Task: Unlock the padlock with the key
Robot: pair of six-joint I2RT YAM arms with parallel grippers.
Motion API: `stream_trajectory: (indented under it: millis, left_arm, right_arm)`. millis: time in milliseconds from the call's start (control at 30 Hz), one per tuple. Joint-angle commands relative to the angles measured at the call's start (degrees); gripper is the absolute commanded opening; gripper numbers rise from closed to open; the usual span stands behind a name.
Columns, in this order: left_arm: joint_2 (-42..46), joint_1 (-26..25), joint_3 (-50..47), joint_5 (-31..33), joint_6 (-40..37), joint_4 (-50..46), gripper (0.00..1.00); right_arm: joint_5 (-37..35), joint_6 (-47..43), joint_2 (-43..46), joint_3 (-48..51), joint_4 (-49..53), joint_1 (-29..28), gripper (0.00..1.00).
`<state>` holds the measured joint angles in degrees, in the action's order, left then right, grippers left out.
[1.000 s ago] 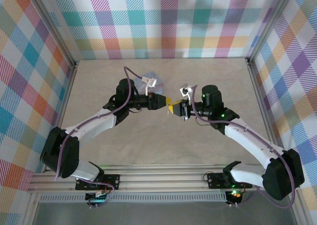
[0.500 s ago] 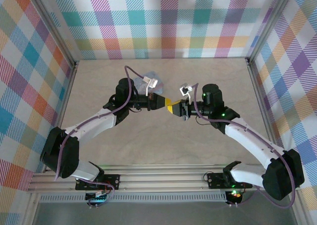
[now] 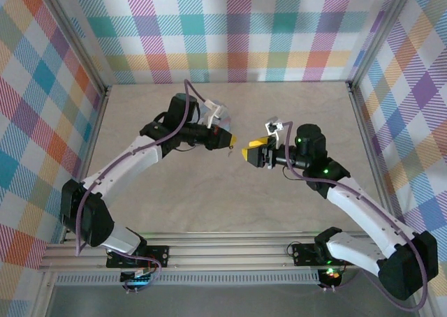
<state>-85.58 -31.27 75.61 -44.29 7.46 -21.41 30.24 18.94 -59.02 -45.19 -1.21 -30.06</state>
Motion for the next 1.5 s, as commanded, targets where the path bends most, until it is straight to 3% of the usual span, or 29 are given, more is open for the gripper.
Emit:
stream_trajectory:
  millis: [0, 200, 1000, 1100, 1233, 1367, 1400, 1467]
  left_arm:
    - [-2.5, -0.1, 3.2, -5.5, -4.9, -9.3, 0.00]
    - [-2.6, -0.1, 2.7, -11.7, -3.3, -5.5, 0.00]
    - [-2.7, -1.0, 0.7, -14.1, -0.6, -1.7, 0.00]
    - [-2.9, -1.0, 0.8, -13.9, -0.3, -1.2, 0.00]
    - [-3.3, -1.0, 0.9, -13.9, 0.8, -0.1, 0.00]
    - [-2.9, -1.0, 0.3, -10.9, 2.6, 1.4, 0.00]
    - [-2.6, -0.9, 0.1, -10.1, 3.3, 2.2, 0.02]
    - [-1.6, -0.7, -1.2, -7.7, 5.9, 4.9, 0.21]
  right_arm:
    - [5.6, 3.6, -2.0, 2.8, -5.1, 0.1, 0.54]
    - [9.3, 6.5, -3.8, 3.7, -12.2, 0.2, 0.53]
    - [13.5, 11.6, -8.7, 5.0, -19.2, 0.2, 0.28]
    - [14.3, 12.7, -9.4, 5.4, -21.0, 0.2, 0.22]
    - [15.7, 13.6, -10.1, 5.5, -22.9, 0.2, 0.00]
    - [14.2, 14.5, -9.7, 6.6, -25.3, 0.2, 0.00]
    - [13.3, 14.8, -9.5, 7.3, -26.4, 0.2, 0.00]
    - [11.0, 16.0, -8.9, 8.7, -29.0, 0.2, 0.00]
